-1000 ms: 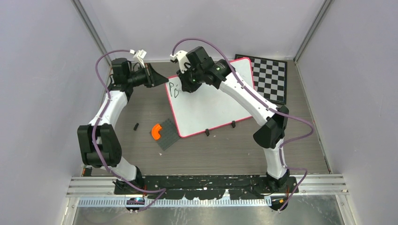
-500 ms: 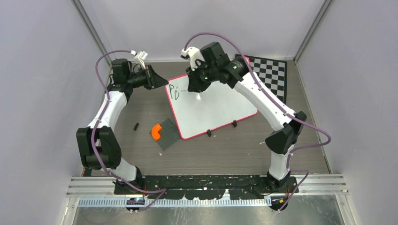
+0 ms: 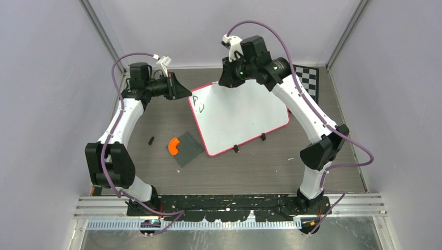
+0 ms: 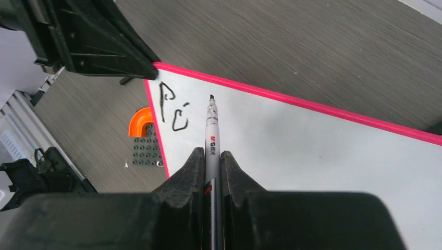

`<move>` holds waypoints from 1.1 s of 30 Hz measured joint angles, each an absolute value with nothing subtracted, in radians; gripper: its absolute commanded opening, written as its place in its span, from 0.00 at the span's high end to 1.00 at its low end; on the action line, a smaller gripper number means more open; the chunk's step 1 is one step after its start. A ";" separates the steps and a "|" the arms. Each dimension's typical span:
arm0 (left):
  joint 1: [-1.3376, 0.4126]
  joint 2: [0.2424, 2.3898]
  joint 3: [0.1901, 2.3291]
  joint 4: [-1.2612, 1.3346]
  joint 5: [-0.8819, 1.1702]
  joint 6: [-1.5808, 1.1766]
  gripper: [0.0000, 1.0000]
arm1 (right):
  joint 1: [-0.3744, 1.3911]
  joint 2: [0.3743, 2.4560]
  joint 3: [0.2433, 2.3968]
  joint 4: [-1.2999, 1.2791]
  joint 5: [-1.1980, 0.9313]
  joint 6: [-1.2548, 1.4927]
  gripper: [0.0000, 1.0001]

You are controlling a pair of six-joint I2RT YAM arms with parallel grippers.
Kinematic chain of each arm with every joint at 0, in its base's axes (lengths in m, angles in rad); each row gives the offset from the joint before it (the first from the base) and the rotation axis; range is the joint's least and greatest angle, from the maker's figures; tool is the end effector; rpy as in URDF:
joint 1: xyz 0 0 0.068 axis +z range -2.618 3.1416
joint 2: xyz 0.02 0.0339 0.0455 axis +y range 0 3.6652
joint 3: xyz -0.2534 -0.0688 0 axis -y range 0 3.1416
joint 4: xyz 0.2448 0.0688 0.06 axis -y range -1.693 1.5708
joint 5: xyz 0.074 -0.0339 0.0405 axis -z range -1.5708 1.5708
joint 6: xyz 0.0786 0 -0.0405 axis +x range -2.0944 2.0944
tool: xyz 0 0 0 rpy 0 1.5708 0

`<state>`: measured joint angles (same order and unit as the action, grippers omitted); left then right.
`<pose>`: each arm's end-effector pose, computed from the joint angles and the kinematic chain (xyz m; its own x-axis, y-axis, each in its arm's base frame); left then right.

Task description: Write a sentence on the whiteboard

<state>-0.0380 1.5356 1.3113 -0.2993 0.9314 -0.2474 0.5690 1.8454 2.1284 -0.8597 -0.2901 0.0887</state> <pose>0.3651 -0.0770 0.3103 -0.6600 -0.1211 -0.7414 0.5729 0.5572 -0.6011 0.3520 0.2518 0.4020 -0.5212 -0.2326 -0.8212 -0.6748 0.7014 0.2296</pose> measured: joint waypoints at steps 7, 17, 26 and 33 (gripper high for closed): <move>-0.050 1.536 1.324 -0.335 0.921 -0.226 1.00 | 0.600 1.805 2.032 -0.819 -0.342 0.051 1.00; -0.051 1.536 1.324 -0.344 0.917 -0.215 1.00 | 0.665 1.802 1.900 -0.808 -0.342 -0.007 1.00; -0.051 1.536 1.324 -0.345 0.917 -0.203 1.00 | 0.738 1.813 1.914 -0.786 -0.196 -0.032 1.00; -0.051 1.536 1.324 -0.345 0.917 -0.201 1.00 | 0.743 1.824 1.924 -0.782 -0.114 -0.036 1.00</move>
<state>-0.0509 1.5356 1.3243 -0.3447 0.9173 -0.2012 0.7425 1.8240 1.9244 -0.7822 -0.1143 -0.0357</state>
